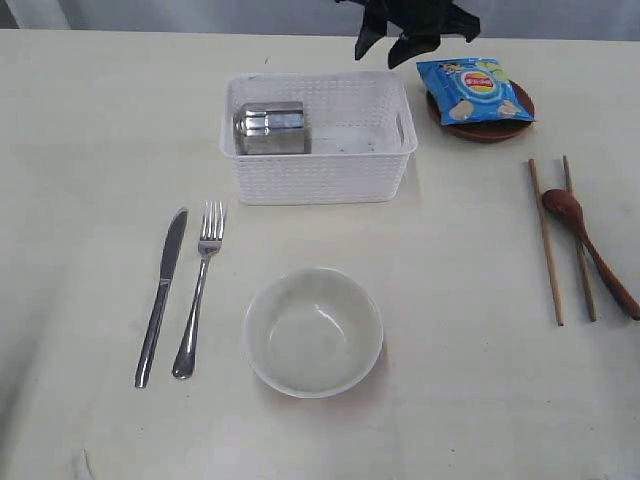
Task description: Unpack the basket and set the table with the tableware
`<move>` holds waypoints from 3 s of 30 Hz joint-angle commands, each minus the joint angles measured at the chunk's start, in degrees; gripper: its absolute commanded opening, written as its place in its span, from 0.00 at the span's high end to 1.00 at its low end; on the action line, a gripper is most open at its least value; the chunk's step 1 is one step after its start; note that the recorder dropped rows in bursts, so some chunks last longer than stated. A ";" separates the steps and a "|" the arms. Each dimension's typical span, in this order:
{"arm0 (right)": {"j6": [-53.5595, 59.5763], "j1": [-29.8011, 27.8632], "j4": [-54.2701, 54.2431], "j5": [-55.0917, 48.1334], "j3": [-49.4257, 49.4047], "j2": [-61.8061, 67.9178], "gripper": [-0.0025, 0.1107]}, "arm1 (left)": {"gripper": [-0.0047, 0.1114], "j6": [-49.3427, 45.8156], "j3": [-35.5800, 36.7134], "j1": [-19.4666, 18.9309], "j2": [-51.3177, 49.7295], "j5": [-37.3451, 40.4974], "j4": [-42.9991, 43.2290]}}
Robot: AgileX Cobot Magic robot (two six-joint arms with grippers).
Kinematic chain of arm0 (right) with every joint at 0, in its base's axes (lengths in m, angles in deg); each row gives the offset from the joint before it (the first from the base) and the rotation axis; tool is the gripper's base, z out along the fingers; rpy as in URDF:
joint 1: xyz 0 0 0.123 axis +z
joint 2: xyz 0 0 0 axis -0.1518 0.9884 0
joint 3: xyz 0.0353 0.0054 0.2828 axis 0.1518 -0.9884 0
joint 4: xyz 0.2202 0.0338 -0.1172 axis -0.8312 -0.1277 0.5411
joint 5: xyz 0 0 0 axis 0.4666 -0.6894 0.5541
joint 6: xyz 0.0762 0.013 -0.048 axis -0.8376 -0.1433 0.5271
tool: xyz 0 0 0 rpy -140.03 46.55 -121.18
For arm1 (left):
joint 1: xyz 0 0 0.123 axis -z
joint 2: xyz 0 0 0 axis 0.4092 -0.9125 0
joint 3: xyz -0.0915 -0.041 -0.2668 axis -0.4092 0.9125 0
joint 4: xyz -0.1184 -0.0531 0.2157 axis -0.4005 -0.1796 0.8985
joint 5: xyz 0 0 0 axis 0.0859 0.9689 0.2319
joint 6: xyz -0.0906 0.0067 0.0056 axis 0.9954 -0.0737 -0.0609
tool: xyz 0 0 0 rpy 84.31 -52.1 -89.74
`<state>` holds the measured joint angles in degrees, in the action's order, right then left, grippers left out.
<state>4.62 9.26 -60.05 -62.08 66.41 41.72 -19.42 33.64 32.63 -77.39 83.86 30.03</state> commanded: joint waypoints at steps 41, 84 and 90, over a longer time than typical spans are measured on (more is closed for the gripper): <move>-8.82 0.73 26.84 -9.15 0.50 1.94 0.94 | 0.96 -0.17 0.21 0.27 0.21 -0.12 0.05; 9.31 0.16 -18.49 -2.76 0.50 8.56 0.57 | 0.96 -0.17 0.21 0.27 0.21 -0.12 0.05; 12.37 -0.08 -17.99 -1.99 0.50 8.24 0.88 | 0.96 -0.17 0.21 0.27 0.21 -0.12 0.05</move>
<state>14.56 9.67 -78.85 -64.80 66.80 50.05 -19.42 33.64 32.63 -77.39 83.86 30.03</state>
